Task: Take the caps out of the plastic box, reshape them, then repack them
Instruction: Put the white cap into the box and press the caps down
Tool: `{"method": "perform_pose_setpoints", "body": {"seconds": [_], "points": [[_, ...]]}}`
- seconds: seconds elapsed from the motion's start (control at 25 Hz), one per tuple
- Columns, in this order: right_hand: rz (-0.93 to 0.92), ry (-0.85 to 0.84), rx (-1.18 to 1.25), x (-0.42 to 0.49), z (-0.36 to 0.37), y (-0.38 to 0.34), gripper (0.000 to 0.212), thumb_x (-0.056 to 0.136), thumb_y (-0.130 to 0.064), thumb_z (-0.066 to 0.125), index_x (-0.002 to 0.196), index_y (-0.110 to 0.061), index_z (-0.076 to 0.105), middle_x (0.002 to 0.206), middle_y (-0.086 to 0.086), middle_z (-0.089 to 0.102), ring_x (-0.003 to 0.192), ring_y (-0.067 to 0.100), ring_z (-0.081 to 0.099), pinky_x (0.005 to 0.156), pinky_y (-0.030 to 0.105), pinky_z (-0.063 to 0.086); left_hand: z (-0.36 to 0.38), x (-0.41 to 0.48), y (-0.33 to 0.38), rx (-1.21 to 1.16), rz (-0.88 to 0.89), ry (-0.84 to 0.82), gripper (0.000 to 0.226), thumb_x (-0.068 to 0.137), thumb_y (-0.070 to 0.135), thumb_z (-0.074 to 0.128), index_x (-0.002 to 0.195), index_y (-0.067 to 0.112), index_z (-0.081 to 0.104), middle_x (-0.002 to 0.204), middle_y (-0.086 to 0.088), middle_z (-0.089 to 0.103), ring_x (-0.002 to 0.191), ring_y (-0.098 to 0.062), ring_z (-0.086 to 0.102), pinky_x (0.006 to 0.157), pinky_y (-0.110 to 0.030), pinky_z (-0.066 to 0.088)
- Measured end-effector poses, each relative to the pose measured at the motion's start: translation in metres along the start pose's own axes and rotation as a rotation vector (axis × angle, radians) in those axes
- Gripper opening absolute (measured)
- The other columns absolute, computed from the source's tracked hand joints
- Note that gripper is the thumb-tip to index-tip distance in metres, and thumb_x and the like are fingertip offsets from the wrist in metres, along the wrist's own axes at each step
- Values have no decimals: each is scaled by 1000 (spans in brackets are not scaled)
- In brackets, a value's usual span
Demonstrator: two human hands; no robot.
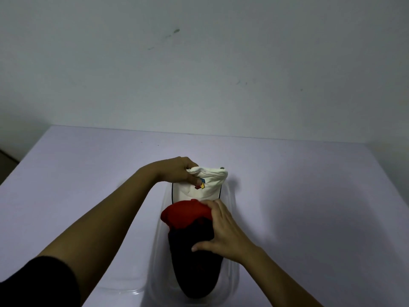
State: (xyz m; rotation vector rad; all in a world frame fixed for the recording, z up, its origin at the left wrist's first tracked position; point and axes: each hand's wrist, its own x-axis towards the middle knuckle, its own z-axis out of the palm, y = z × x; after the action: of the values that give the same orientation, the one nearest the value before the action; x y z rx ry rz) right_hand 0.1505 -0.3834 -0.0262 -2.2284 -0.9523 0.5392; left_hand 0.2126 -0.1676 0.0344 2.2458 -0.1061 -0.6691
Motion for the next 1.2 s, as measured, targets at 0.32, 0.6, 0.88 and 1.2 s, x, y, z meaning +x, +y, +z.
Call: {"method": "perform_pose_setpoints", "body": {"seconds": [0.32, 0.6, 0.88, 1.2], "points": [[27, -40, 73, 3, -11, 7, 108, 59, -59, 77, 142, -27, 17, 139, -12, 23, 131, 3, 25, 113, 23, 25, 35, 36, -38, -30, -121, -105, 13, 87, 22, 64, 74, 25, 66, 72, 8, 62, 67, -6, 53, 69, -23, 41], [129, 199, -109, 52, -32, 63, 62, 90, -56, 27, 138, -18, 40, 140, 0, 48, 124, 22, 45, 105, 45, 37, 20, 35, -53, -27, -144, -24, 12, 85, 30, 56, 89, 23, 65, 86, 6, 60, 84, -13, 52, 71, -24, 38], [275, -87, -528, 99, -35, 72, 48, 95, -51, 32, 127, -20, 51, 126, 3, 60, 115, 26, 47, 93, 42, 34, 31, 43, -63, 323, -232, 91, 39, 94, 30, 52, 130, 16, 55, 132, -7, 59, 117, -24, 53, 97, -31, 41], [234, -34, -198, 86, -40, 76, 37, 93, -41, 48, 126, -24, 52, 120, -1, 62, 112, 24, 46, 95, 45, 39, 47, 0, -59, 125, -132, 294, 52, 83, 35, 65, 131, 23, 50, 134, -3, 48, 123, -19, 46, 97, -28, 38]]}}
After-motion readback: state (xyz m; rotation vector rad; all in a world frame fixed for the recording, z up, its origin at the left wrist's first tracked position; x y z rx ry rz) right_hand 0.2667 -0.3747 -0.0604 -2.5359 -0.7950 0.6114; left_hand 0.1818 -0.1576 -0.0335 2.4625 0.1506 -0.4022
